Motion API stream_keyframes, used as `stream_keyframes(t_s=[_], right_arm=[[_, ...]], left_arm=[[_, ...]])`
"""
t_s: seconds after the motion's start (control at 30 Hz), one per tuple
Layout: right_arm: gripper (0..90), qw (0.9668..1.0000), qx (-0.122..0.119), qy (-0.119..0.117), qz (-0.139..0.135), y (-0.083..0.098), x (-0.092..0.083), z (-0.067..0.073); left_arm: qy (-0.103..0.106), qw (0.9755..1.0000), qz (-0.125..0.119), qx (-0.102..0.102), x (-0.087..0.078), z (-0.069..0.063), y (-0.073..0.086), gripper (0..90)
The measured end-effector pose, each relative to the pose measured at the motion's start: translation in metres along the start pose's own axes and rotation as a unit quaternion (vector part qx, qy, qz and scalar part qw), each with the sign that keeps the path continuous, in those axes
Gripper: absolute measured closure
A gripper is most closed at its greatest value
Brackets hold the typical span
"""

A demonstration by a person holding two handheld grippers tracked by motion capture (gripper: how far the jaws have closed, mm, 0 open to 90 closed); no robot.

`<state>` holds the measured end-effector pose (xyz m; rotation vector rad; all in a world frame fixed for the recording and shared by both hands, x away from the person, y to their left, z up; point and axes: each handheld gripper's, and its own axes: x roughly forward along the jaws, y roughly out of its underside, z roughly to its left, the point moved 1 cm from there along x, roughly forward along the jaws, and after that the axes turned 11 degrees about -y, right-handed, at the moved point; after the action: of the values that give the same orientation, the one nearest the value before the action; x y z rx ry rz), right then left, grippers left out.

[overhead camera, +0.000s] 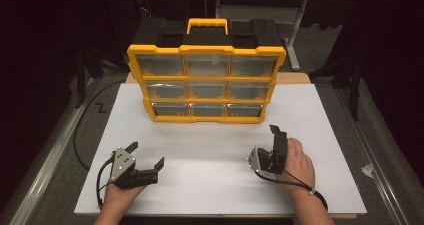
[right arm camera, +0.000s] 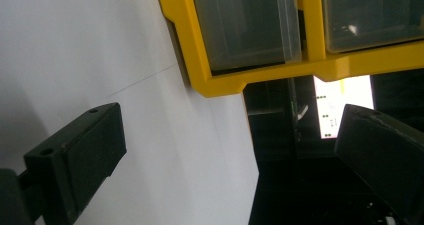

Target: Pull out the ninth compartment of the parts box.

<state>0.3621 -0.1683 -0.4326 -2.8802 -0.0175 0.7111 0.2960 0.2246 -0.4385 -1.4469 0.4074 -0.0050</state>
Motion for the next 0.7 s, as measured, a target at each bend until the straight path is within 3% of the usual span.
stream_keyframes(t_s=[0.33,0.43,0.57,0.6,0.7], right_arm=[[1.7,0.9992,-0.037,0.01,0.013,-0.0001,0.0016,0.0015],[1.9,0.9991,-0.038,0.012,0.015,-0.0002,0.0016,0.0016],[6.2,0.999,-0.038,0.017,0.014,-0.0007,0.0004,0.0038],[9.2,0.9986,-0.042,0.03,0.012,-0.002,-0.0006,0.0033],[13.1,0.9984,-0.041,0.037,0.009,-0.0037,-0.001,0.0037]], left_arm=[[-0.001,0.9999,0.004,0.017,0.0011,-0.0023,0.0004,0.4],[-0.004,0.9997,0.005,0.022,0.0016,-0.0028,0.0005,0.4],[-0.004,0.9998,0.004,0.02,0.0022,-0.0027,0.0003,0.4],[-0.002,0.9998,0.004,0.019,0.0023,-0.0033,0.0003,0.4],[0.0,0.9997,0.005,0.024,0.0022,-0.0034,0.0006,0.4]])
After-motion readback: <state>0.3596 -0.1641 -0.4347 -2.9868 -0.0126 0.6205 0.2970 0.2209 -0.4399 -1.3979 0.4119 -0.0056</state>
